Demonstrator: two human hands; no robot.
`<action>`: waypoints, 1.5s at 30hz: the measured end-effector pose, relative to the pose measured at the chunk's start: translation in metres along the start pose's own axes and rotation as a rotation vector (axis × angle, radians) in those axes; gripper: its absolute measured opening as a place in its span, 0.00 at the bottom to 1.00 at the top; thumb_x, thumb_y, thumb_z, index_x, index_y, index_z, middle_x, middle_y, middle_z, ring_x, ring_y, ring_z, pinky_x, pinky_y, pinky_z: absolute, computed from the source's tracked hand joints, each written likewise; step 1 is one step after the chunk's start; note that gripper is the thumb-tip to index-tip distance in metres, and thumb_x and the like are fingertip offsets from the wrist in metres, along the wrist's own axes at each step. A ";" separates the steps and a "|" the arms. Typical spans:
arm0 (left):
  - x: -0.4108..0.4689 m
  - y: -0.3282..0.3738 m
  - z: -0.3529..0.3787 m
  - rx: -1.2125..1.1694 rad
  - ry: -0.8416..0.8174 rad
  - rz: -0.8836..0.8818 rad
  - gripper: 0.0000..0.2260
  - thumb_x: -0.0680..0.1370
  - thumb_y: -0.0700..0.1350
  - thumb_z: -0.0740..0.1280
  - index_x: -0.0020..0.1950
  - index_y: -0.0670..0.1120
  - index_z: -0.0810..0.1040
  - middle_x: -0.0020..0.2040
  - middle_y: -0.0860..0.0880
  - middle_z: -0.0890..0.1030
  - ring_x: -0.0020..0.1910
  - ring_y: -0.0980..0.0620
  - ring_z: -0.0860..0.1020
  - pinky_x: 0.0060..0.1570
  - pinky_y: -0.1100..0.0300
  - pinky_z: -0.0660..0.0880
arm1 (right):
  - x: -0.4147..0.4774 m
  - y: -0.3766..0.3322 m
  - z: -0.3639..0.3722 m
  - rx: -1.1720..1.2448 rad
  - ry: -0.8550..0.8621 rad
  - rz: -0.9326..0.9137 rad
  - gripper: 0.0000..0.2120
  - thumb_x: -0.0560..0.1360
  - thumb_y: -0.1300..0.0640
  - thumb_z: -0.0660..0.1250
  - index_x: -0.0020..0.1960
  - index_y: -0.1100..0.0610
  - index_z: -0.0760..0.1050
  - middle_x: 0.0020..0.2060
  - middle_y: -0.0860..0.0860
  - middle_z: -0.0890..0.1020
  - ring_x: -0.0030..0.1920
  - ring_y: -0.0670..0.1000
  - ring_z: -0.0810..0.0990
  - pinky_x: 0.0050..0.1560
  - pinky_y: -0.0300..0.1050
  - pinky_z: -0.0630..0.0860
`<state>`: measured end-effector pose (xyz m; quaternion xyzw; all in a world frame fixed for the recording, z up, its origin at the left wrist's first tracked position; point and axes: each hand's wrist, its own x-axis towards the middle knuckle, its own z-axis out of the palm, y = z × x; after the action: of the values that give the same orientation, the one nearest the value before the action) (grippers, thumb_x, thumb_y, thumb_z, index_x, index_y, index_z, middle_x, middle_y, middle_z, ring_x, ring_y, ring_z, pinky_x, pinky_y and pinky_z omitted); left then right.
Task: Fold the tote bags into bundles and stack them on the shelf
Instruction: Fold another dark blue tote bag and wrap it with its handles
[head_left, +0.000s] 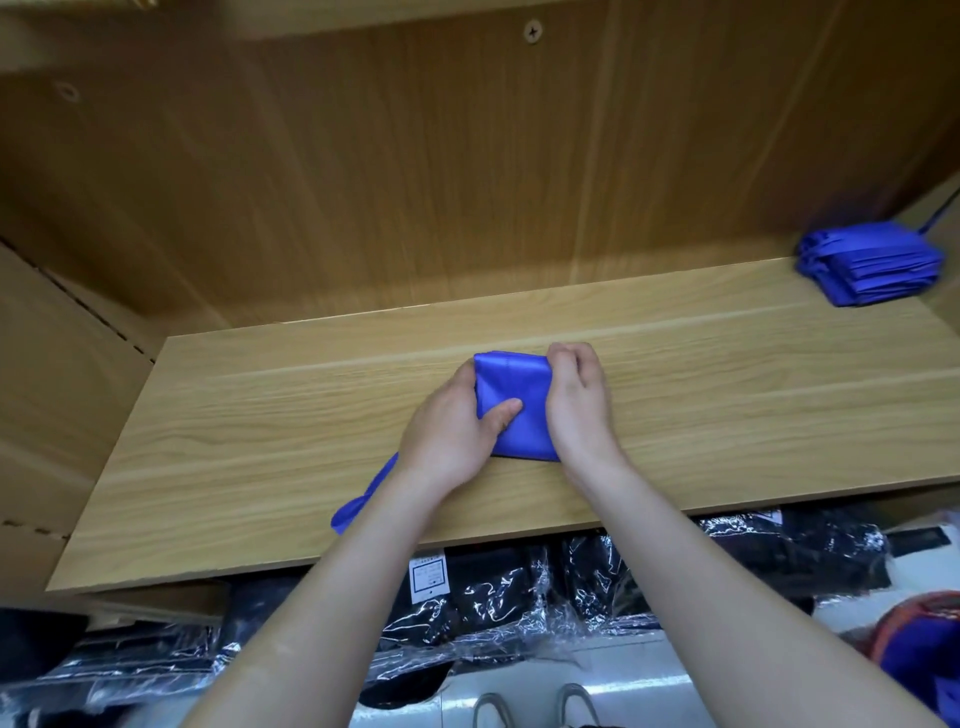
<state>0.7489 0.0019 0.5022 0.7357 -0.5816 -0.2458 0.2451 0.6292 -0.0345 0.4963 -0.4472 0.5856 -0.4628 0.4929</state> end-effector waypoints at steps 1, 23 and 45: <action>0.001 0.001 -0.001 -0.132 -0.055 -0.038 0.16 0.78 0.52 0.67 0.64 0.51 0.72 0.56 0.52 0.80 0.56 0.49 0.78 0.57 0.53 0.74 | -0.002 -0.001 0.001 -0.004 0.031 -0.043 0.12 0.75 0.48 0.55 0.46 0.54 0.72 0.39 0.44 0.76 0.45 0.49 0.73 0.49 0.45 0.68; -0.027 0.004 -0.009 0.009 -0.074 0.083 0.20 0.77 0.51 0.68 0.64 0.48 0.66 0.56 0.49 0.78 0.56 0.46 0.76 0.53 0.53 0.71 | 0.003 -0.040 -0.043 -1.005 -0.594 -0.485 0.18 0.75 0.44 0.68 0.61 0.50 0.74 0.49 0.45 0.73 0.54 0.51 0.75 0.55 0.50 0.73; -0.060 -0.042 -0.091 -1.151 -0.230 -0.053 0.25 0.56 0.45 0.84 0.52 0.48 0.84 0.32 0.46 0.81 0.33 0.51 0.80 0.39 0.63 0.78 | 0.021 -0.055 -0.105 -0.705 -0.509 -0.474 0.11 0.71 0.61 0.74 0.43 0.52 0.72 0.39 0.48 0.77 0.39 0.46 0.74 0.40 0.37 0.67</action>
<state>0.8264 0.0754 0.5486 0.4671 -0.3586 -0.6063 0.5344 0.5268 -0.0544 0.5561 -0.8064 0.4496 -0.2123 0.3202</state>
